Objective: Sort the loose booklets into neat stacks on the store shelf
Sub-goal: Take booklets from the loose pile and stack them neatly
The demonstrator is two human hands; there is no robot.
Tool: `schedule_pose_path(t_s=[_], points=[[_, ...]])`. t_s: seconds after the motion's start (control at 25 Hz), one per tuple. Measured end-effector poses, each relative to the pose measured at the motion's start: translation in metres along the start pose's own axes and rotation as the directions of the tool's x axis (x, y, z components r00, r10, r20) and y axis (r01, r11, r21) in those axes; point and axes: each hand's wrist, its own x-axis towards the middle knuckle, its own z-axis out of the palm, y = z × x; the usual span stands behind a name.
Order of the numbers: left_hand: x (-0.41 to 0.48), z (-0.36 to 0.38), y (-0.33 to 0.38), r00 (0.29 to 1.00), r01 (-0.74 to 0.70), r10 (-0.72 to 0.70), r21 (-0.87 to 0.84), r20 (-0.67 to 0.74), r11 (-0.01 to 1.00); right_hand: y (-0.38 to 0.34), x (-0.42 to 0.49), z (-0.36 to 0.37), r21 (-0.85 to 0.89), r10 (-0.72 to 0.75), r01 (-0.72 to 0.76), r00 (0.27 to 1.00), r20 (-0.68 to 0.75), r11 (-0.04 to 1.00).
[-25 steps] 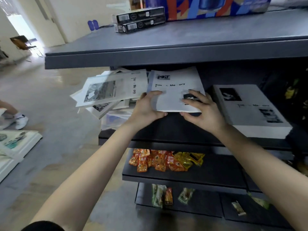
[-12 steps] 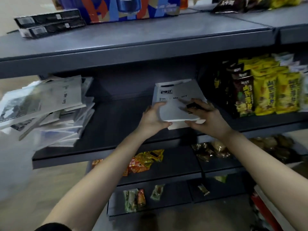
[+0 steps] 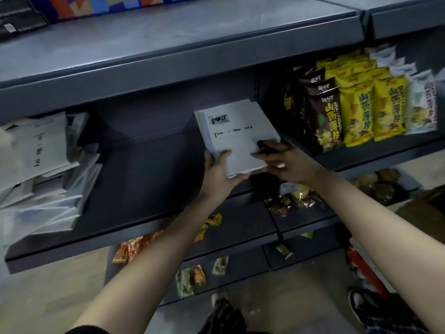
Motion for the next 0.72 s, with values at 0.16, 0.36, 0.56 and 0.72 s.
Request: schedule_pose_path(t_s=[0.16,0.36,0.56,0.72], points=[[0.010,0.008,-0.004,0.999,0.031,-0.031,-0.017,-0.018,0.999,-0.007,0.014,0.005,-0.111,-0.045,0.036,0.996,-0.080,0.993],[0.020,0.007,-0.012,1.000,0.019,-0.019,-0.024,-0.018,1.000,0.001,0.023,0.015,-0.124,-0.040,0.028,0.995,-0.095,0.992],[0.019,0.010,-0.007,0.996,0.031,-0.036,-0.062,-0.080,0.998,-0.001,0.023,0.013,0.019,0.042,-0.039,0.981,-0.192,0.999],[0.018,0.009,-0.010,0.993,0.052,-0.063,-0.105,-0.104,0.993,-0.003,0.024,0.015,0.005,0.003,-0.002,0.966,-0.258,1.000]])
